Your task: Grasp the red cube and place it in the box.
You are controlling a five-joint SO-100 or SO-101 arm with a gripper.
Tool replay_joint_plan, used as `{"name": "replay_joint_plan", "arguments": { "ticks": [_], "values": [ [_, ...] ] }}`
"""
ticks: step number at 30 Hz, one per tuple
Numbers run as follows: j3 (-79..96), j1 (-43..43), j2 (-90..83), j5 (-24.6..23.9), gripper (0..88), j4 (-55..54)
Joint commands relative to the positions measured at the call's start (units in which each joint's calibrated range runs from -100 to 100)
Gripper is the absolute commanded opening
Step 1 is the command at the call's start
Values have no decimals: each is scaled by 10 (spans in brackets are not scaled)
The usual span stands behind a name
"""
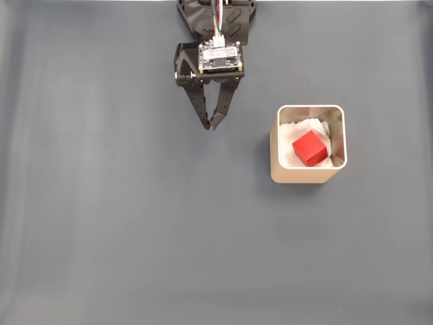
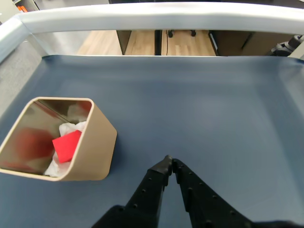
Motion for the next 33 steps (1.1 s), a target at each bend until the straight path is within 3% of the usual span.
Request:
{"name": "replay_joint_plan", "arguments": {
  "ticks": [1,14,33],
  "values": [
    [34,10,-46,-1,2,2],
    [179,19,-123,8,2,-1],
    [180,2,-158,6,2,211]
  ]
}}
